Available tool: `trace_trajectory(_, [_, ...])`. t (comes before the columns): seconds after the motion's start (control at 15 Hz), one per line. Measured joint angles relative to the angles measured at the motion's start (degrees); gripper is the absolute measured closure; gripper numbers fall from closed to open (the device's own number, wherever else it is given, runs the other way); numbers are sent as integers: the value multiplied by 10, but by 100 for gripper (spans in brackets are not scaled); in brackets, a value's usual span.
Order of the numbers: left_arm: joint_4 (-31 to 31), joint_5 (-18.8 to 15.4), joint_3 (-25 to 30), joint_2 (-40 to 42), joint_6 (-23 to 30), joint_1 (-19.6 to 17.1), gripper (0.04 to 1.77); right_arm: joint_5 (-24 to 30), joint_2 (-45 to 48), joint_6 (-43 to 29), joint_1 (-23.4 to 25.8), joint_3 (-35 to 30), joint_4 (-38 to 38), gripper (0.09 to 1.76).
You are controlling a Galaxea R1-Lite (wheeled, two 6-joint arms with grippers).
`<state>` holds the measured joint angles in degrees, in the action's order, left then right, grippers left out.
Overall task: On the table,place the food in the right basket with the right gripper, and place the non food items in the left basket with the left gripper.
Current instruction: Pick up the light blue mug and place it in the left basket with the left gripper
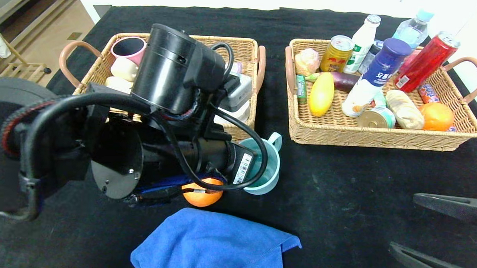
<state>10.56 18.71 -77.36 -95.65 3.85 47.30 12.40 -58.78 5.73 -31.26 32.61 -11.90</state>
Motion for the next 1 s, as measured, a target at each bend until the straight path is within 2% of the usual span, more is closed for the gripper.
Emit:
trace_trajectory(0.33, [-24, -7, 14, 56, 52, -4, 163, 0, -2, 0, 1, 0, 0, 14])
trace_trajectory(0.47, [-41, -17, 18, 74, 55, -14, 163, 0, -3, 6, 2, -1, 1, 14])
trace_trajectory(0.67, [-63, -29, 20, 94, 70, -40, 163, 0, -4, 8, 3, -2, 0, 14])
trace_trajectory(1.0, [-65, -29, 18, 113, 71, -99, 163, -1, -5, 8, 3, -3, 1, 14])
